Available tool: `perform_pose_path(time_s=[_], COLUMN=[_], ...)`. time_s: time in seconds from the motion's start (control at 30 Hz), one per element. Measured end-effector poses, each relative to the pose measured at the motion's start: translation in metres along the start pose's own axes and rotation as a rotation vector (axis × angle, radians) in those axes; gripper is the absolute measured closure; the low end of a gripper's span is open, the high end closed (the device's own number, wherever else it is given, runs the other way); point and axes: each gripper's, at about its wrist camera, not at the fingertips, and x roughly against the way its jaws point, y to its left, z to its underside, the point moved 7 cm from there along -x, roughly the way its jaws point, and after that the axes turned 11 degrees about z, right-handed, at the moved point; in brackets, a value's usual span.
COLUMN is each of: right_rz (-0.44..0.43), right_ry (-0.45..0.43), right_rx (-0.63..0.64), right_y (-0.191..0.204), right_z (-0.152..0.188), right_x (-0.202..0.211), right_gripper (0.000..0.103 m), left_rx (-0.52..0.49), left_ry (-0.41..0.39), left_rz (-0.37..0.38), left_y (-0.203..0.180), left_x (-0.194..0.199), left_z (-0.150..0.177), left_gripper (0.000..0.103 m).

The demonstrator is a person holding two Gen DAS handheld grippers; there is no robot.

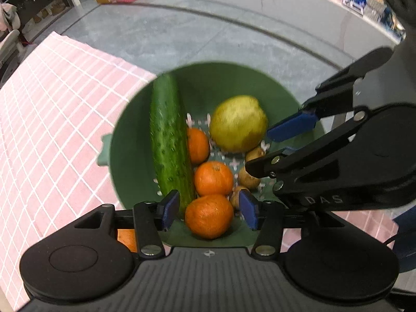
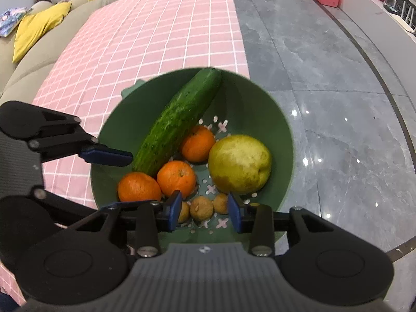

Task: Organize fruits
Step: 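Open both tools to release the fruits and withdraw from the colander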

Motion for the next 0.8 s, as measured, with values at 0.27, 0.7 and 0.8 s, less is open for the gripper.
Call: perform_pose_path(time_s=[0.27,0.7,0.8], right_rz=[0.004,-0.025,-0.023], right_ry=[-0.023,-0.085,-0.094], right_rx=[-0.021,-0.002,0.008], right_y=[-0.005,0.016,0.024], right_z=[-0.003,-0.011,-0.010], right_x=[0.010,0.036,0.039], right_gripper=[0.067,0.067,0.067], left_rx=[0.067,0.231,0.286], left_ry=[-0.093,-0.280,-0.295], left_rz=[-0.011,-0.035,-0.030], left_y=[0.016,0.058,0.064], left_x=[0.043,0.125,0.123], left_z=[-0.005,0.009,0.029], left_gripper=[0.039,0.037,0.037])
